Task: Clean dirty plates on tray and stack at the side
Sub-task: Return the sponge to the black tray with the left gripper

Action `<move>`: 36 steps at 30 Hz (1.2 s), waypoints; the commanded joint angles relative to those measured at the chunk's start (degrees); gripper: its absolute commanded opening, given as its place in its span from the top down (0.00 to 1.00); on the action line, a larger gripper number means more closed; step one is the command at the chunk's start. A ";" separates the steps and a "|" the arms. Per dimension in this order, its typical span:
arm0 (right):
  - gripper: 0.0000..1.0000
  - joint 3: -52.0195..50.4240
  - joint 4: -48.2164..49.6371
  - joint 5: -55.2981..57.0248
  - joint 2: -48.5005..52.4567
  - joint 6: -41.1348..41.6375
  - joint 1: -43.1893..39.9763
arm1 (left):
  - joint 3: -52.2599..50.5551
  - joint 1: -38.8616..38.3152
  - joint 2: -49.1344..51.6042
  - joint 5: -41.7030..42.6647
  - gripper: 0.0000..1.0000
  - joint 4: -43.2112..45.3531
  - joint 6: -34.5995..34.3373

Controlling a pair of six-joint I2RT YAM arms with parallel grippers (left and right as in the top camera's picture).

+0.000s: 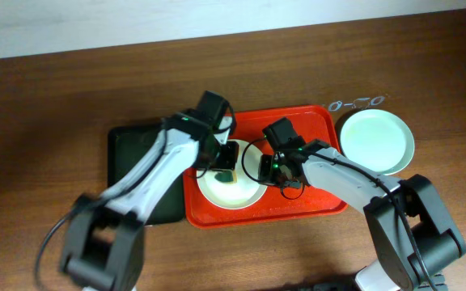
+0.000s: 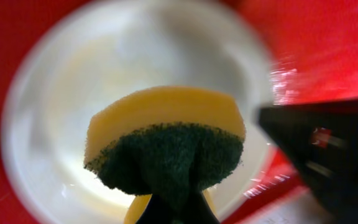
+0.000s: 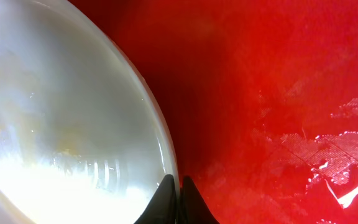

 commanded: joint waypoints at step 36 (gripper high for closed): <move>0.90 -0.15 -0.20 1.01 0.17 -1.05 0.61 | 26.08 19.37 4.02 -24.90 0.34 -30.21 -1.07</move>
